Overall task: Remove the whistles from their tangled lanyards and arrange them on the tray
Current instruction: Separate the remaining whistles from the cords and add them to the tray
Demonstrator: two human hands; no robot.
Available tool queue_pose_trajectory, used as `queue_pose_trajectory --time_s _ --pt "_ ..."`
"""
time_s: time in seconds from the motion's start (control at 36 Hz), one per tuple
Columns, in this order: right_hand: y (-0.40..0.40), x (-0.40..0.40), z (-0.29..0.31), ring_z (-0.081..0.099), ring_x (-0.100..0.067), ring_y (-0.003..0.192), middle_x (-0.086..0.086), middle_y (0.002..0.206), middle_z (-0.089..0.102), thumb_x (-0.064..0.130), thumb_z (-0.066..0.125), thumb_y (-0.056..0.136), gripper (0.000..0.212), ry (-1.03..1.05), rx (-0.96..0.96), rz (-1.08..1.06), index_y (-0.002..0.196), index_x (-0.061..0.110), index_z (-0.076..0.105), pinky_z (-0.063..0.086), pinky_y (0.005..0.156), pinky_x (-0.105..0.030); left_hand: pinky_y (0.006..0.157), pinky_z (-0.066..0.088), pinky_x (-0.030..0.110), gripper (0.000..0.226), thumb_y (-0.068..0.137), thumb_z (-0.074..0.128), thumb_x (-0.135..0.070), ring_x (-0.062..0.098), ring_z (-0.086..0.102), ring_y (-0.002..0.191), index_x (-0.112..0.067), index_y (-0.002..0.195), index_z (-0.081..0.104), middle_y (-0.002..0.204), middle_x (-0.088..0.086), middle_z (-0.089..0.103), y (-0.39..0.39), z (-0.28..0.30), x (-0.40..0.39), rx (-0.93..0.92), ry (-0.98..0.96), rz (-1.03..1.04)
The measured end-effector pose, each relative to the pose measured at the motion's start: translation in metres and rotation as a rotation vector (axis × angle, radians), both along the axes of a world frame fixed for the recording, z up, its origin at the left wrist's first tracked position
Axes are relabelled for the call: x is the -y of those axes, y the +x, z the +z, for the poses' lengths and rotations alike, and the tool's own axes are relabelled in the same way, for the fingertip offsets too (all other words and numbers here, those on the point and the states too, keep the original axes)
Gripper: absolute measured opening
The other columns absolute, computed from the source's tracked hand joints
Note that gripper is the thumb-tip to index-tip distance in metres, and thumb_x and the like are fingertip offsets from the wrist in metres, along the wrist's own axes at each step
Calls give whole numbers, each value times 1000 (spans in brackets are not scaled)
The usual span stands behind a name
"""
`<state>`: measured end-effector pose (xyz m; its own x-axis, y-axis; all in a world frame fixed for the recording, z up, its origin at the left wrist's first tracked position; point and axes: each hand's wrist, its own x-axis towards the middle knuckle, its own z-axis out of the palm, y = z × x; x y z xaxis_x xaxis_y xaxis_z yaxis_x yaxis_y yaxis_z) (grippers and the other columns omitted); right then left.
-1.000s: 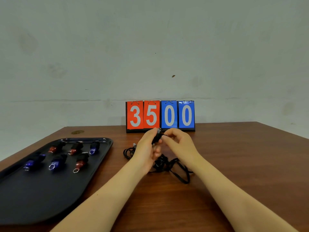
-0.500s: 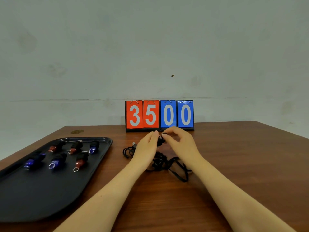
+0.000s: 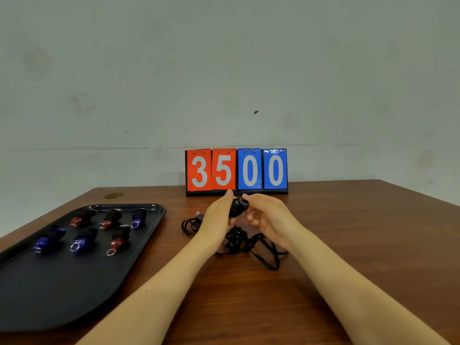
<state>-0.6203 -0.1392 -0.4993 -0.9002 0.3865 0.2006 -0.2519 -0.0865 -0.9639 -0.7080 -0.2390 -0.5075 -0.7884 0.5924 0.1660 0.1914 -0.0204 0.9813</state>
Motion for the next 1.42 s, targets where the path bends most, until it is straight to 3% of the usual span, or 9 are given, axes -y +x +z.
queue_pose_trajectory --time_s 0.31,0.47,0.64,0.83,0.94,1.03,1.14,1.25,1.42 --pt "-4 8 -2 55 -11 58 -5 67 61 19 56 95 19 151 14 -130 89 4 66 44 57 -21 34 17 16 58 95 33 -59 6 25 32 -14 60 43 41 -7 38 7 4 9 168 51 -198" --pt "-4 9 -1 58 -15 60 -8 68 62 21 55 96 23 100 -44 -180 86 3 64 46 59 -25 34 17 15 33 96 39 -54 5 24 32 -23 98 52 44 -7 37 4 1 10 250 79 -209" --pt "-4 9 -1 63 -10 62 -6 73 69 18 67 88 12 256 -40 -202 94 7 68 51 59 -18 38 19 17 39 100 38 -48 7 27 36 -14 87 53 50 -4 39 2 0 9 235 89 -167" --pt "-4 4 -2 63 -9 64 -6 75 69 7 62 90 10 216 26 -178 97 3 68 51 60 -18 44 33 20 35 100 39 -41 8 42 44 -11 103 58 65 0 56 1 -5 9 80 82 -71" --pt "-5 4 -1 57 -8 60 -1 69 64 10 62 90 7 306 67 -239 94 9 67 48 57 -16 38 20 18 34 102 39 -38 7 28 38 -7 102 55 56 -1 44 3 -1 13 283 294 -212" --pt "-8 4 -4 57 -7 70 4 78 62 13 63 88 7 562 74 -398 87 20 63 46 65 -17 34 18 15 32 102 39 -37 5 25 34 -9 100 56 54 -2 37 8 -1 16 480 402 -309" --pt "-8 8 -8 51 -4 73 5 82 60 12 62 86 10 716 21 -459 87 21 61 42 67 -12 34 17 15 38 101 39 -41 5 24 35 -12 117 56 56 -2 33 12 0 16 563 459 -360" --pt "-9 5 -7 58 -8 80 4 85 64 13 61 88 9 647 -7 -433 90 21 64 46 72 -15 36 18 16 31 99 44 -35 5 24 36 -11 114 56 58 -3 34 10 2 16 585 494 -380" --pt "-7 8 -5 58 -16 76 -3 77 68 10 56 94 14 116 -127 -107 98 2 66 48 74 -26 37 22 15 27 98 47 -32 6 28 42 -10 113 52 65 -1 49 5 1 16 380 437 -297"
